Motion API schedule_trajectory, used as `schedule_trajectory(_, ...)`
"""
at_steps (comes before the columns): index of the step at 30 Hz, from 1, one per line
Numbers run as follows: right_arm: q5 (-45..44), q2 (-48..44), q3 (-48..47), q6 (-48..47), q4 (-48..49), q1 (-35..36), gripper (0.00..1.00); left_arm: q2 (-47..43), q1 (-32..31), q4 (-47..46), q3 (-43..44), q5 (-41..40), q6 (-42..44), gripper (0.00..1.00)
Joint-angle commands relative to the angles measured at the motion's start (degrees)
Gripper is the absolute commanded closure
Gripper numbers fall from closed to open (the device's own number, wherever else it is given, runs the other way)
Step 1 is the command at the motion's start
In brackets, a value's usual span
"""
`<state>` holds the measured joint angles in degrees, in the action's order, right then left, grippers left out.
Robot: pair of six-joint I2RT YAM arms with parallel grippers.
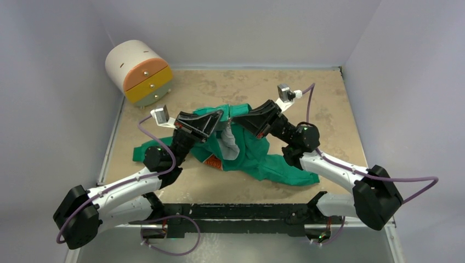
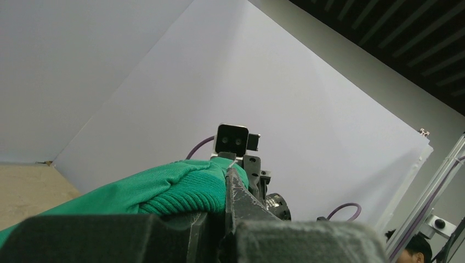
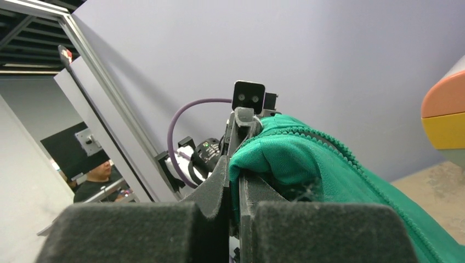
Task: Zip up the jacket
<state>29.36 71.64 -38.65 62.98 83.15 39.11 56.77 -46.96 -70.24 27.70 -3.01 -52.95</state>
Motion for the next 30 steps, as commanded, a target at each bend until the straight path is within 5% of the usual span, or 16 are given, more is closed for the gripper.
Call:
schedule_trajectory(1, -4.13, -1.66, -3.02, 0.42, 4.15, 0.40, 1.00, -0.61, -0.54, -6.01, -0.76, 2.48, 0.24, 1.00)
schedule_trajectory(30, -16.04, -5.65, -5.05, -5.99, -11.72, 5.08, 1.00, -3.25, -3.21, 4.57, 0.22, 1.97, 8.36, 1.00)
